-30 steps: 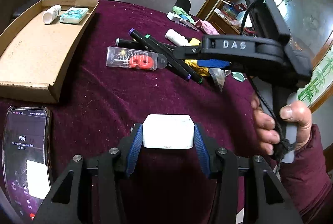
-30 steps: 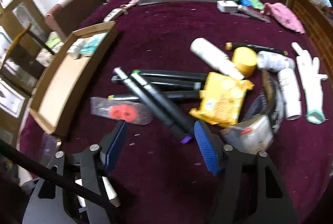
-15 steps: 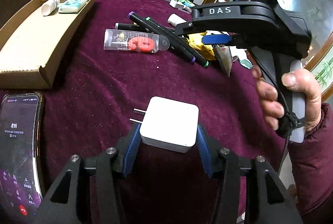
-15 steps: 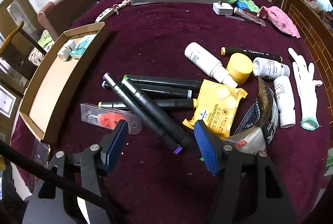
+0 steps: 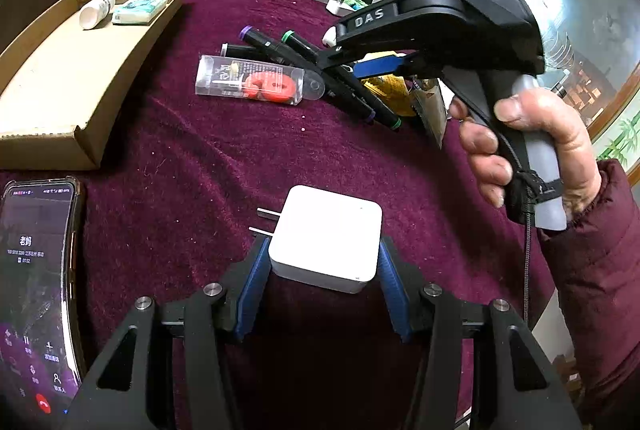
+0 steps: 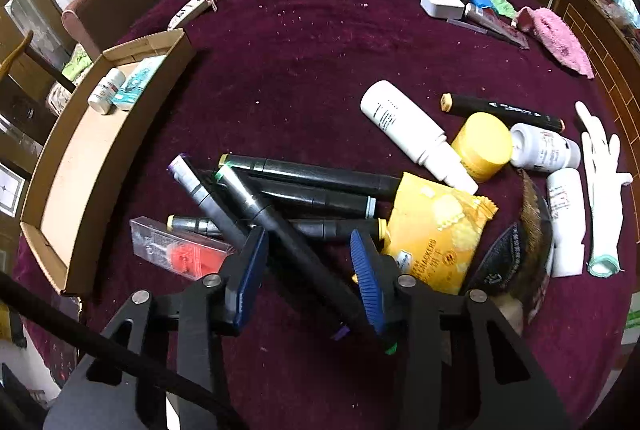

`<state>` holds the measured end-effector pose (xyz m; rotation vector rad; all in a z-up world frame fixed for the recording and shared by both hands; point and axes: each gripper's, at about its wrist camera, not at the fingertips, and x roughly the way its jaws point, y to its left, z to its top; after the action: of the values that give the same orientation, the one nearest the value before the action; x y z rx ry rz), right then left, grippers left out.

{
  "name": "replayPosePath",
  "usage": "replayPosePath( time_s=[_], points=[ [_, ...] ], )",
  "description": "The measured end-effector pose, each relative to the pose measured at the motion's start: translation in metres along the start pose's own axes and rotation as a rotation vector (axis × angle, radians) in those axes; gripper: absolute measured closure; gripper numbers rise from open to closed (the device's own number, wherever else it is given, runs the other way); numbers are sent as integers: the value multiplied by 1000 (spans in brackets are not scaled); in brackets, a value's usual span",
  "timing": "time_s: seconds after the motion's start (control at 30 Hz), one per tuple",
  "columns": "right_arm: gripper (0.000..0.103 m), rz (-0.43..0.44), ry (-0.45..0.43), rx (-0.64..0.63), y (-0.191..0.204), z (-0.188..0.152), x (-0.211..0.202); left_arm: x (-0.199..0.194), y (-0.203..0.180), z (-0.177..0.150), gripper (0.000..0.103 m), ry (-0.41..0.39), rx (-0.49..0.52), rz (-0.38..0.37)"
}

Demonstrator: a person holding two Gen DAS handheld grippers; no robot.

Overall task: Organize objects
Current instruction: 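Grasp a black green-capped marker with the right tool while the left tool holds the charger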

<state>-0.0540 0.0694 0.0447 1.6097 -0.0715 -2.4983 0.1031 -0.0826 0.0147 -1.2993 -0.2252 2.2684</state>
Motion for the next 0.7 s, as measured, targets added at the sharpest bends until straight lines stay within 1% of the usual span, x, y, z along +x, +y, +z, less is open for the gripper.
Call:
replayPosePath(
  time_s=[0.07,0.1,0.2,0.23,0.33,0.4,0.47,0.57,0.63,0.67,0.7],
  points=[
    [72,-7,31,-3,2,0,7,-1,0,0,55,1,0,0],
    [75,-29,46,-2,3,-2,10,-2,0,0,55,0,-1,-1],
    [90,-48,93,37,-1,-7,16,-2,0,0,55,1,-1,-2],
    [91,-42,95,63,-4,-10,14,-2,0,-1,55,1,-1,-3],
    [91,20,129,134,-13,-21,8,-2,0,1,55,4,-5,-7],
    [91,21,134,145,-13,-27,6,-2,-1,2,52,6,-10,-11],
    [91,6,122,134,-10,-32,4,0,-3,4,49,5,-9,-8],
    [91,-31,96,113,-3,-34,4,3,-8,3,48,-10,24,27],
    [91,-66,77,92,3,-34,4,3,-8,3,48,-20,38,33],
    [91,-84,62,83,5,-35,3,3,-8,3,50,-18,43,29],
    [91,-100,47,74,8,-38,2,2,-6,4,55,-18,37,11]
  ],
)
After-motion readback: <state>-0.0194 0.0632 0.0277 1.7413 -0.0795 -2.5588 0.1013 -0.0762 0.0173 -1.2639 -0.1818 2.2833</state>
